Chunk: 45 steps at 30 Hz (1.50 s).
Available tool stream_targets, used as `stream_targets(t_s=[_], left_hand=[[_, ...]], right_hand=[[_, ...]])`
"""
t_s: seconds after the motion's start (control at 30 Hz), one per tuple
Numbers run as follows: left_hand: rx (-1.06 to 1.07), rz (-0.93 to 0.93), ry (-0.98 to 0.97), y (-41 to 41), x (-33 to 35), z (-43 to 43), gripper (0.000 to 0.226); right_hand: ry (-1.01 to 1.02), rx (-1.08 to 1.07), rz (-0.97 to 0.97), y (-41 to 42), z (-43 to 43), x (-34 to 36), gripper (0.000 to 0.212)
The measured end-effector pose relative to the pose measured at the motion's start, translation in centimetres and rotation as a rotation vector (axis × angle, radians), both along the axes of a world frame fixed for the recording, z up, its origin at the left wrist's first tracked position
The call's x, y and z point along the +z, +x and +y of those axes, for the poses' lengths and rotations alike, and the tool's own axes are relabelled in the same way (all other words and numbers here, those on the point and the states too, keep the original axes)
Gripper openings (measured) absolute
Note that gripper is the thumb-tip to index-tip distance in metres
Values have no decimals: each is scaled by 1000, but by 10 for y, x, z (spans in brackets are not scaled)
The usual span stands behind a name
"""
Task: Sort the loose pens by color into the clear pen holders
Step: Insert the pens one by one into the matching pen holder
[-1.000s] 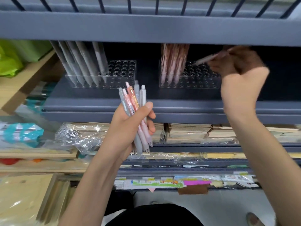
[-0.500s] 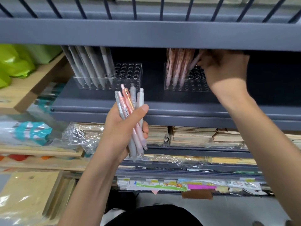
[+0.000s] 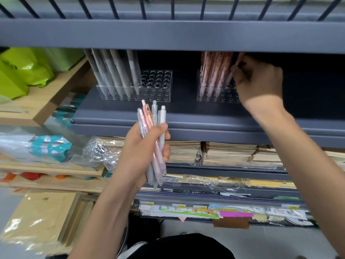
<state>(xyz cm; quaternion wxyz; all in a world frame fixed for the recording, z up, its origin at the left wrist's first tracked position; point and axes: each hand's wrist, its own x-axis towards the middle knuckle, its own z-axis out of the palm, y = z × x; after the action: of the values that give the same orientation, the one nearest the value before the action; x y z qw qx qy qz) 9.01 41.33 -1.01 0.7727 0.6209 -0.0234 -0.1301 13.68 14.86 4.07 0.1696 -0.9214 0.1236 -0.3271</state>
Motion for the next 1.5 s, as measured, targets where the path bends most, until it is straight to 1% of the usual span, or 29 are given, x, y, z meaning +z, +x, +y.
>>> stream_targets(t_s=[0.13,0.2,0.27,0.33,0.47,0.63,0.73,0.8,0.87,0.9,0.93,0.97,1.03,1.13,1.23,1.3,1.4,1.43,1.5], left_hand=[[13,13,19,2,0,4,15],[5,19,9,2,-3,6,14],[-1,24,-16,2,-4,10,21],[-21,18,-27,2,-6,13,18],[-33,10,-43,4,-9,18,15],[-4,26,-76,4,-6,14,27],[5,22,-91,4,-6,14,23],[11,35,-109,5,-6,15,21],[9,45,-117,7,-6,18,20],[1,45,-116,9,-6,19,19],[-9,42,-115,10,-6,19,18],[-21,39,-110,11,-6,20,16],[-48,28,-99,13,-6,20,14],[-74,24,-105,15,-3,20,10],[-89,1,-93,18,0,24,10],[-98,-14,-88,22,2,28,12],[-105,-7,-91,27,3,37,13],[-111,-1,-82,28,3,41,12],[-125,9,-44,30,2,50,12]], right_hand=[[-29,-48,81,0,2,-1,28],[-64,-45,92,0,2,1,29],[-89,-34,96,-1,4,4,28],[-90,-20,91,0,5,5,25],[-56,-8,106,3,2,9,21],[10,28,110,3,2,12,19],[78,0,121,3,2,10,19],[239,-36,51,-2,4,10,18],[374,-18,-163,-15,15,12,16],[425,30,-263,-23,23,13,14],[482,108,-305,-29,34,14,13],[526,194,-279,-34,45,14,14],[556,311,-86,-38,68,12,12],[544,400,230,-36,95,7,24],[580,493,413,-31,111,5,26],[656,542,448,-26,118,3,22],[787,561,429,-20,124,0,19],[828,554,392,-17,126,1,17],[948,545,241,-12,129,6,10]])
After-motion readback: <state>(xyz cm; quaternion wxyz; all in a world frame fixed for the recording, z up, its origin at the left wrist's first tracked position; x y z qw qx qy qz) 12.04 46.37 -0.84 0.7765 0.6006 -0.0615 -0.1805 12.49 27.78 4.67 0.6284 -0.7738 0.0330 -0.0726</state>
